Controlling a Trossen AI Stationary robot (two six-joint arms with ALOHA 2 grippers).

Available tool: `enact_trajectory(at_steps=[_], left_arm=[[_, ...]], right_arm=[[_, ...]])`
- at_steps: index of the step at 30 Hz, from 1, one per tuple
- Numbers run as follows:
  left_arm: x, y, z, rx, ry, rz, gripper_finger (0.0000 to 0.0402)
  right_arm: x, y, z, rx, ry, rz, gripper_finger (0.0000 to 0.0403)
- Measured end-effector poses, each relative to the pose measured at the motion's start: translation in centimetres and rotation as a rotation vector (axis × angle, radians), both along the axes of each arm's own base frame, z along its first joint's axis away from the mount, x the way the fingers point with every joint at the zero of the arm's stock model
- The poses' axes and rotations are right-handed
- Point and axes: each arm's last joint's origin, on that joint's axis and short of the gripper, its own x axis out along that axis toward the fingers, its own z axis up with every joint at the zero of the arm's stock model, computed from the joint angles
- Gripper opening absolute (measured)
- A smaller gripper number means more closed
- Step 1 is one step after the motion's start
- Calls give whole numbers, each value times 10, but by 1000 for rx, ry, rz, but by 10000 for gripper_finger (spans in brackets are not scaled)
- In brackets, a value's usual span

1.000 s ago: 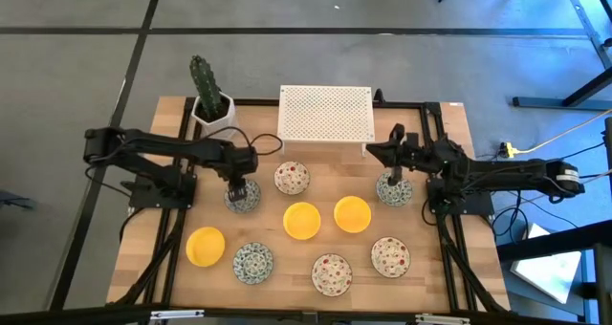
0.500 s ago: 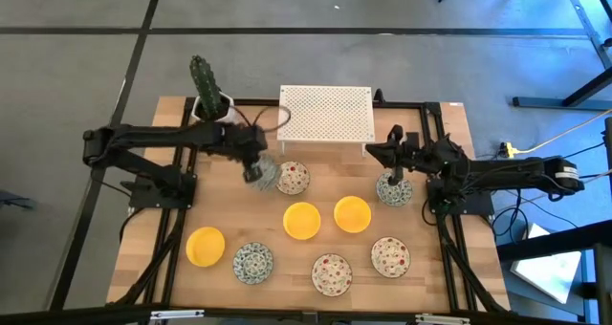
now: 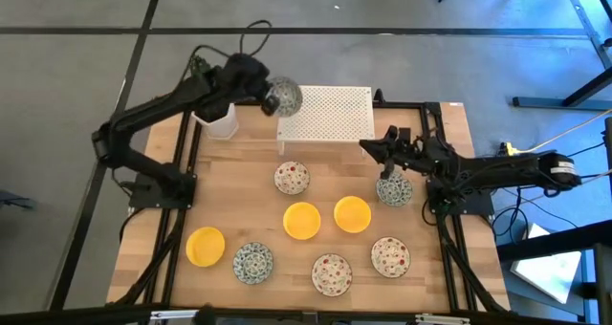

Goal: Pick & Place Mini bowls
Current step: Put the top left blue white bowl on the shelf

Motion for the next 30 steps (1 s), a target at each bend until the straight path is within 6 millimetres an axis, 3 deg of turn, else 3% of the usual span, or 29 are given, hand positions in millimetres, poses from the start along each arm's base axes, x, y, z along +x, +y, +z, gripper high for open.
enact_trajectory(at_steps=[5,8,11,17,21,30], left_arm=[[15,46,-42,-120,40,26,9],[20,63,-64,-218,35,13,10],[22,74,-72,-277,-8,9,13],[20,83,-77,-342,-80,-8,29],[19,86,-70,-306,-130,-8,50],[20,86,-70,-294,-132,-8,109]], right_arm=[[7,1,1,-5,71,85,23],[10,1,1,-19,142,86,23],[11,-1,2,-21,207,29,23],[12,-4,3,-35,296,-76,23],[11,-6,3,-33,299,-128,23],[11,-6,1,-31,310,-141,23]])
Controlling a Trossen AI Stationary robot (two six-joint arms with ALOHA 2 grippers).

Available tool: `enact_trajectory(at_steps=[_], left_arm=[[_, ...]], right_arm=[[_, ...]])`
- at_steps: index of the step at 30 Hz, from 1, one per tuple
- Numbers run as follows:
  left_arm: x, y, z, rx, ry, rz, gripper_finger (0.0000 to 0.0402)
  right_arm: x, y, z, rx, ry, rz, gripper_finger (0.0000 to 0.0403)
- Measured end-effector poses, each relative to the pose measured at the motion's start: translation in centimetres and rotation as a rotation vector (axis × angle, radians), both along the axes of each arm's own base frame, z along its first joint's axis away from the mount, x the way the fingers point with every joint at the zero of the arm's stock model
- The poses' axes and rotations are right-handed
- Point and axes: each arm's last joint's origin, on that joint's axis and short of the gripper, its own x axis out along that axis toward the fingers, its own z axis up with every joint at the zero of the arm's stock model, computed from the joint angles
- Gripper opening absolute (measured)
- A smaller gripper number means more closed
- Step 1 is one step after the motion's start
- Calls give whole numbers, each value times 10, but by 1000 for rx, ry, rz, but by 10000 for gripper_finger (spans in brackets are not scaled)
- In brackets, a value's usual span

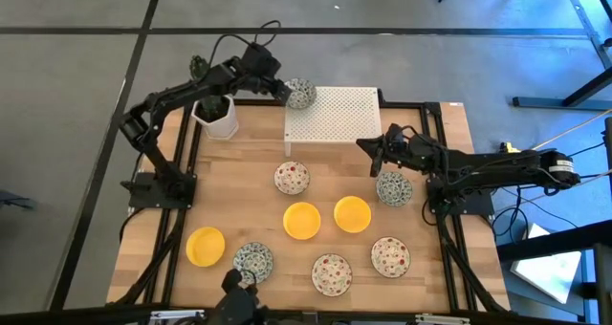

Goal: Pick & Place Mini bowls
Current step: Put the top left blue white bowl on the shelf, then stack the top blue white bowl on top of the blue white bowl on the shelf

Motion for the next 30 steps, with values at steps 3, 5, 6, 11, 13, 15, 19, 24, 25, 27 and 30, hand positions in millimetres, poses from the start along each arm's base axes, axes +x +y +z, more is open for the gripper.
enact_trajectory(at_steps=[3,5,6,11,13,15,19,24,25,27,30], left_arm=[[0,-2,3,34,16,-48,125],[-2,-8,10,73,30,-85,133],[-3,-12,15,98,32,-108,136],[-11,-42,51,262,19,-205,143],[-15,-59,68,309,-13,-244,143],[-18,-78,77,327,-44,-293,144],[-13,-121,67,305,-47,-433,143],[12,-172,32,329,-67,-640,144],[19,-180,24,346,-81,-677,144],[34,-195,11,358,-112,-735,143],[61,-208,-6,310,-165,-817,139]], right_arm=[[0,0,-2,3,21,0,23],[-1,0,-4,7,44,0,23],[-1,0,-5,10,57,0,23],[-2,0,-8,6,95,1,23],[-2,0,-8,-10,101,4,23],[-3,0,-7,-22,129,7,23],[-9,0,4,16,333,-42,24],[-29,2,12,235,576,-209,43],[-34,2,12,292,601,-240,48],[-41,4,9,389,643,-301,58],[-49,5,5,475,666,-393,67]])
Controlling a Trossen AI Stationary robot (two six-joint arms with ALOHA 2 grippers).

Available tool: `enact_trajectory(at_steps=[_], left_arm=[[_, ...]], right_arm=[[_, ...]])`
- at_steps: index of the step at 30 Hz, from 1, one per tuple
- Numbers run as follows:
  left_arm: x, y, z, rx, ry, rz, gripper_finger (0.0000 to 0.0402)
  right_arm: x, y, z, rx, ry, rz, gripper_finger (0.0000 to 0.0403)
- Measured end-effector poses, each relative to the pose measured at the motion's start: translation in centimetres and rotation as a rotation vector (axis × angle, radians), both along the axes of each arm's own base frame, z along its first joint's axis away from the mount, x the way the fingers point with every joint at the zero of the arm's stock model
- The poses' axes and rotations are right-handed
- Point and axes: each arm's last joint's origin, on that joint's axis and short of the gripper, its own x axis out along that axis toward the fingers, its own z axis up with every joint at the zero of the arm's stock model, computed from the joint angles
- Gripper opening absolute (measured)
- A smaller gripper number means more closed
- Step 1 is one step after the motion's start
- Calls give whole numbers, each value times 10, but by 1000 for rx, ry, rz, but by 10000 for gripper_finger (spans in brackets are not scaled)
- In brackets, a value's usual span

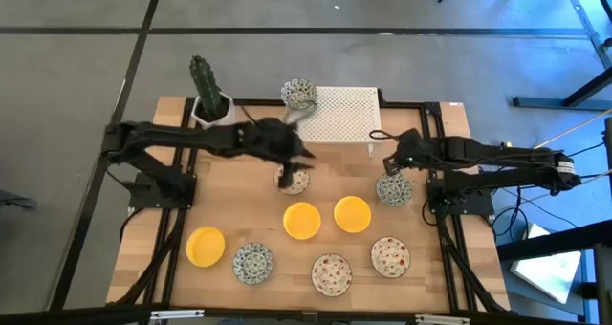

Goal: Pick & Place Mini bowls
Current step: Stack the top blue white bowl on top of the blue white bowl on the shelf

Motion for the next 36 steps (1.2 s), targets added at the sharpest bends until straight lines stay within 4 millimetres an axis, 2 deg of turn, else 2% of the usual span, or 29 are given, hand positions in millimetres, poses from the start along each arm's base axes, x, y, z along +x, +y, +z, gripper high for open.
enact_trajectory(at_steps=[4,12,19,25,28,32,36], left_arm=[[41,-7,-17,40,-19,-89,130],[128,-21,-44,252,-103,-245,127],[188,-33,-81,365,-113,-324,127],[219,-39,-127,468,-82,-385,138],[229,-41,-143,502,-71,-378,153],[237,-41,-152,512,-73,-381,170],[239,-39,-153,491,-68,-365,175]], right_arm=[[-3,-1,-1,-17,4,-68,71],[-4,-1,-1,-53,36,-54,72],[-4,-2,-1,-66,54,-35,72],[-4,-1,-2,-70,65,-23,72],[-5,-1,-4,-68,78,-22,72],[-5,-1,-4,-62,75,-18,71],[-4,-1,-4,-63,67,-19,72]])
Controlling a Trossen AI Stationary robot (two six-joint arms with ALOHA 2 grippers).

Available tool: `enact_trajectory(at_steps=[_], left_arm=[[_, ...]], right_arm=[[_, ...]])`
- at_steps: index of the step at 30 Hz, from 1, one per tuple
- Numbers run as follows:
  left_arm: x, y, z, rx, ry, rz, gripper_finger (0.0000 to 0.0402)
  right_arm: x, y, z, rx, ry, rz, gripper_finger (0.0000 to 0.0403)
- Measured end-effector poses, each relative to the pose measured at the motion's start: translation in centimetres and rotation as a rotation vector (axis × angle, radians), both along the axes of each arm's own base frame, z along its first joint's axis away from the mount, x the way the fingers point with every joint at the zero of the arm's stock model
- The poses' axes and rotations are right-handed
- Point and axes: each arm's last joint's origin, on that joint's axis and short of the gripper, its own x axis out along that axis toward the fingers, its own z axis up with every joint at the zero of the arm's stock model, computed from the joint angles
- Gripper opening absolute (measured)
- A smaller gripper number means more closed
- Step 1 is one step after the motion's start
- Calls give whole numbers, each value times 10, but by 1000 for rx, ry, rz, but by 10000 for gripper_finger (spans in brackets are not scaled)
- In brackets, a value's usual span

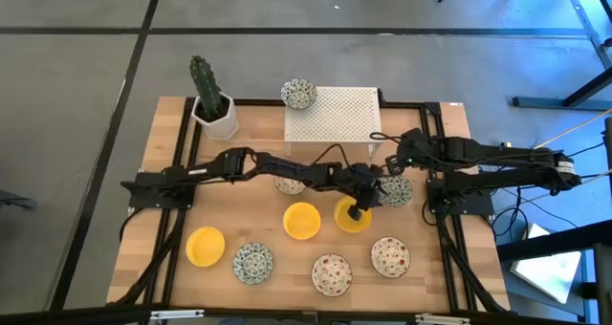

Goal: Pick & Place Mini bowls
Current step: Stack the top blue white bowl on top of the blue white bowl on the shelf

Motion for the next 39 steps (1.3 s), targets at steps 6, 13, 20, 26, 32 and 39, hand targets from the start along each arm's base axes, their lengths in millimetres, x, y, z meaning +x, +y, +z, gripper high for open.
enact_trajectory(at_steps=[6,13,20,26,32,39], left_arm=[[-1,4,-3,-9,34,16,146],[-4,4,-7,20,84,20,108],[-4,2,-8,72,81,39,62],[-6,-5,-3,70,99,33,10],[-21,-29,35,196,181,79,7],[-74,-46,115,313,383,211,6]], right_arm=[[0,0,0,6,-5,2,71],[1,0,0,9,-10,5,71],[1,1,0,22,-10,17,71],[1,1,0,21,-7,20,71],[1,1,-1,22,-2,20,71],[1,6,-1,23,3,45,71]])
